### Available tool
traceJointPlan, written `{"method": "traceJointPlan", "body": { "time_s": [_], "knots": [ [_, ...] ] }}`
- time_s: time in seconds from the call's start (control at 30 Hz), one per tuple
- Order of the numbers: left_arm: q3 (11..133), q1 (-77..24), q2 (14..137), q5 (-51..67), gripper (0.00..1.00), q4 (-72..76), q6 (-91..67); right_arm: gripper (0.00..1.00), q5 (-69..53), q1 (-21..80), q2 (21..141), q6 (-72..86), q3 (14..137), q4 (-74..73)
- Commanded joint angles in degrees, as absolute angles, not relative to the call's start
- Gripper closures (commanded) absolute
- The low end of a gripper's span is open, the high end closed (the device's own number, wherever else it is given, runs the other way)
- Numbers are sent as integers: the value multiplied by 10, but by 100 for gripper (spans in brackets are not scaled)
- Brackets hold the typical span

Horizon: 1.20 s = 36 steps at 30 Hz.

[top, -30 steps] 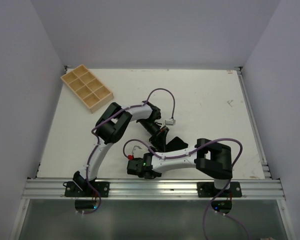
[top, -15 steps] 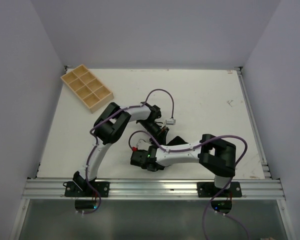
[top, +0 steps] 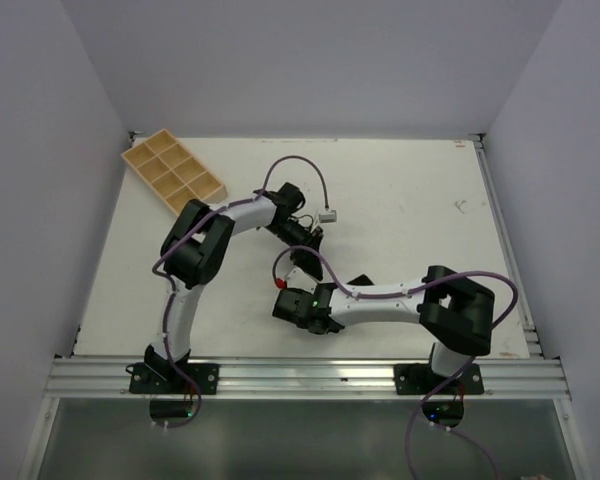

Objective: Roll the underwear

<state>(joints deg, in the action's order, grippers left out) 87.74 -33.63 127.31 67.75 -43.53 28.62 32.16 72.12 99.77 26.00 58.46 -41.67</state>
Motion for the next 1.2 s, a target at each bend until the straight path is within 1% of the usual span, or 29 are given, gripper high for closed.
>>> {"method": "traceJointPlan", "body": {
  "time_s": [0.0,0.03,0.07,0.3,0.43,0.47,0.5,0.57,0.6,0.67,0.7,0.73,0.87,0.93,0.97,1.0,1.07,1.1,1.13,1.17],
  "knots": [
    [865,-300,1227,613,59,-337,182,83,251,693,1010,308,542,-347],
    [861,-292,1214,581,60,-311,153,83,245,686,1006,311,539,-340],
    [858,-279,1206,564,59,-294,133,83,241,679,1001,313,534,-330],
    [845,-230,1145,457,59,-225,69,85,187,605,956,294,494,-227],
    [829,-199,1082,350,58,-173,20,84,191,591,962,223,497,-163],
    [813,-182,1053,297,58,-159,-13,84,182,584,971,194,509,-140],
    [805,-174,1053,296,57,-146,-27,84,170,579,979,179,515,-128],
    [786,-146,1013,239,55,-113,-48,84,129,572,1002,150,536,-95],
    [775,-139,1003,217,54,-106,-61,84,79,570,1009,142,542,-84],
    [766,-118,980,199,54,-102,-68,84,26,571,1030,137,552,-49],
    [758,-114,970,199,55,-105,-65,83,-17,571,1039,137,554,-44],
    [755,-106,963,197,59,-110,-61,83,-34,571,1046,145,552,-34],
    [718,-98,919,164,60,-94,-55,83,-136,568,1075,165,534,-3],
    [707,-91,903,198,53,-85,-65,83,-170,566,1086,168,538,-7],
    [705,-89,899,214,51,-83,-65,83,-177,562,1091,168,538,-10],
    [700,-87,898,241,51,-80,-63,83,-182,559,1091,170,537,-13],
    [689,-82,900,292,60,-66,-49,83,-199,545,1092,170,540,-30],
    [687,-80,910,321,71,-69,-29,83,-203,539,1092,164,543,-40],
    [686,-80,915,330,74,-76,-19,82,-215,534,1091,163,543,-49],
    [684,-79,928,355,74,-83,-4,82,-217,525,1091,161,547,-60]
  ]
}}
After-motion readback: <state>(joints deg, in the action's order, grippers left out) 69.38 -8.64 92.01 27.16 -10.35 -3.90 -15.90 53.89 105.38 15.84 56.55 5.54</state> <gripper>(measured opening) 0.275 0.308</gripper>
